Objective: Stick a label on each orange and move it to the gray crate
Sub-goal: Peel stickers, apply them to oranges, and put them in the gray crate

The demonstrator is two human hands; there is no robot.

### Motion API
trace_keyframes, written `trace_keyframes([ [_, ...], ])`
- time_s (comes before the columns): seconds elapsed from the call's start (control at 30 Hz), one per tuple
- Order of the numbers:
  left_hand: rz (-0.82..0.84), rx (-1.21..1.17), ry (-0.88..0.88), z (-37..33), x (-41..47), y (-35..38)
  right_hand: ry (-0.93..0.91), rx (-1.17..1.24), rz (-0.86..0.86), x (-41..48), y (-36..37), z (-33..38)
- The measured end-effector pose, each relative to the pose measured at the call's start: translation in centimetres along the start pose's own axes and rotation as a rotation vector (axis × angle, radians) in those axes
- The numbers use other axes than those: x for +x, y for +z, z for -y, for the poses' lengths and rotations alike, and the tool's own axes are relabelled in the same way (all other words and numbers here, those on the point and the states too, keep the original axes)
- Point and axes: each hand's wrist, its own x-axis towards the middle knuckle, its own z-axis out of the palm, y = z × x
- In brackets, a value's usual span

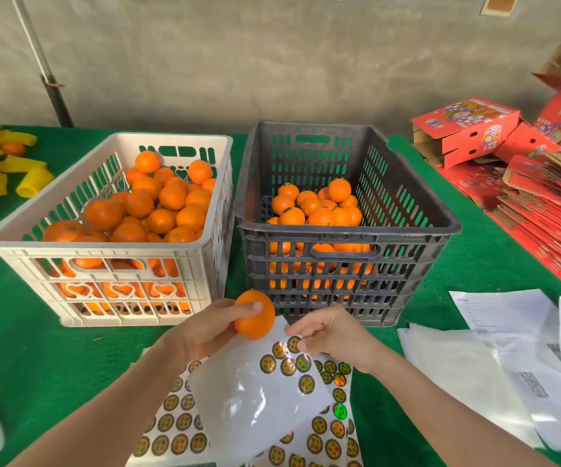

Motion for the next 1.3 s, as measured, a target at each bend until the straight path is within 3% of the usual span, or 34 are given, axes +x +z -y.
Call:
trace_keyframes([
  [0.23,0.028,0.163,-0.040,0.1,0.2,0.0,0.046,0.055,-0.003,-0.1,0.2,-0.3],
  [0.43,0.035,0.420,0.083,0.1,-0.2,0.5,0.016,0.059,-0.278,-0.4,0.2,0.2],
  [0.63,0.051,0.105,0.266,-1.5,-1.1,1.5,-0.029,0.388,-0.400,-0.4,0.8,2.5],
  [0.87,0.053,-0.477,0.235,-3.8,-2.0,3.0,-0.176,0.581,-0.393,-0.7,2.0,6.4],
  [1.3,0.022,-0.431,0.352,-5.2,-2.8,4.4,-0.253,0.483,-0.461,-0.2,4.0,8.8],
])
